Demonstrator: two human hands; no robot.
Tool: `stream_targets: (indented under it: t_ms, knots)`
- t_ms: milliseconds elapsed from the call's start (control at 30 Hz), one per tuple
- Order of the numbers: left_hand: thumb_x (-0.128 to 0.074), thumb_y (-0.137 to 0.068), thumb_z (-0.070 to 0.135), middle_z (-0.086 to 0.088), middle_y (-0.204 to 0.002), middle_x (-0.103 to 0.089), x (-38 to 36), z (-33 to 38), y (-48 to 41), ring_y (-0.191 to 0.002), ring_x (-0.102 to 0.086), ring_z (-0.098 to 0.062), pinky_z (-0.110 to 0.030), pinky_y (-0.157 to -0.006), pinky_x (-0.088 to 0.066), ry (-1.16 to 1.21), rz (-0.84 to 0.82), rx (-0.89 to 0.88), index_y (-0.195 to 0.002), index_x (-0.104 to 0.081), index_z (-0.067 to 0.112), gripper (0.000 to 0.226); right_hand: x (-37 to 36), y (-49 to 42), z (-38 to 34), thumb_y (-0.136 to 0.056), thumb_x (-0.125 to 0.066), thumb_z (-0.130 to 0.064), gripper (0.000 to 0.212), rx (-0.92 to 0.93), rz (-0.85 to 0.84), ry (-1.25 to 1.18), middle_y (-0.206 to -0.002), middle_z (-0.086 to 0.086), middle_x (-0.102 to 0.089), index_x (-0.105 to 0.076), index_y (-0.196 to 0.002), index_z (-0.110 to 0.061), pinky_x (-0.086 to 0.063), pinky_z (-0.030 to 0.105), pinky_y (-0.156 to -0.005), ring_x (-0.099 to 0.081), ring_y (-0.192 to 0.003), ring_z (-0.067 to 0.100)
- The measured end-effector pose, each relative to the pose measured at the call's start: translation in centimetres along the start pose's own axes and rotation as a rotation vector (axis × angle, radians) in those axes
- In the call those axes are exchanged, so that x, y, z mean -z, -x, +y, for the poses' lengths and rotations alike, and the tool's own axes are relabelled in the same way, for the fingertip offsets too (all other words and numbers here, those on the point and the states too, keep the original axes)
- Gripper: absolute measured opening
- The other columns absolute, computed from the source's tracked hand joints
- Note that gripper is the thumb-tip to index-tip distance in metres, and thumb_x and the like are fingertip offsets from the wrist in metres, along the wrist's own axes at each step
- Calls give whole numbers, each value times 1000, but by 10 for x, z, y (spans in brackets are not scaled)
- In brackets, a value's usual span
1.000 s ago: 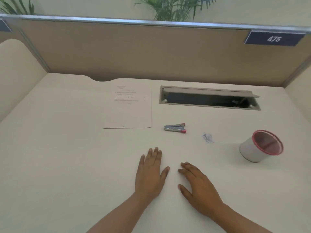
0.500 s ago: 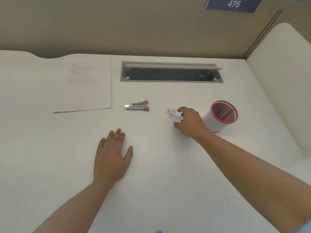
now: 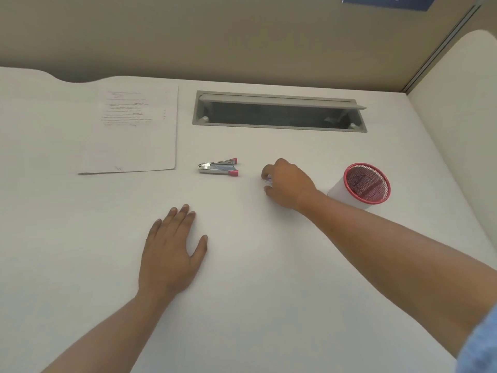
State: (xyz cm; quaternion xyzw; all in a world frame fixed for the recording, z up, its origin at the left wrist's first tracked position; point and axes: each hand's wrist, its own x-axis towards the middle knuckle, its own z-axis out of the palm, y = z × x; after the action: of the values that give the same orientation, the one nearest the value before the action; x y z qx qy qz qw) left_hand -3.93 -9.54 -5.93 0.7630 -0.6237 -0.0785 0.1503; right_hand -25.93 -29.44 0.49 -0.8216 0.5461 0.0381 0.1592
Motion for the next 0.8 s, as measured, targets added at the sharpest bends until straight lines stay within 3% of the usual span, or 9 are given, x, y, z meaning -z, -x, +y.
stream_targets:
  t_ms: [233, 433, 567, 700, 800]
  knots:
    - [-34, -93, 57, 6, -159, -39, 1, 1, 0, -150, -30, -14, -38, -124, -18, -3, -2, 5, -145, -48, 20, 65, 2, -2, 0, -88, -46, -4, 23, 65, 36, 73, -99, 7, -57, -64, -97, -15, -43, 31, -66, -58, -88, 30]
    - [-34, -93, 57, 7, -159, -39, 2, 1, 0, -150, -30, -13, -37, -124, -17, 0, -2, 10, -145, -48, 22, 65, 6, -6, -2, -82, -57, -8, 14, 35, 32, 54, -93, 10, -70, -70, -88, -10, -57, 37, -73, -65, -85, 30]
    - [-36, -93, 56, 7, -158, -40, 2, 1, 1, -150, -30, -13, -36, -124, -17, 5, 3, 9, -145, -48, 21, 64, 10, -8, 1, -75, -65, -7, 11, -73, 19, -137, -85, 0, -71, -70, -74, -17, -53, 29, -66, -65, -81, 21]
    - [-37, -93, 56, 7, -157, -41, 2, 2, 2, -149, -32, -13, -36, -124, -17, 11, 14, 8, -144, -49, 22, 63, 15, -3, 7, -72, -72, -7, 7, -189, 25, -439, -74, -6, -69, -74, -70, -13, -47, 20, -58, -62, -72, 11]
    - [-38, -92, 56, 6, -157, -42, 2, 2, 2, -149, -32, -14, -37, -123, -19, 12, 16, 3, -144, -50, 21, 63, 19, 5, 12, -69, -73, 0, 7, -333, 39, -784, -77, 2, -74, -75, -69, -6, -57, 23, -63, -69, -70, 14]
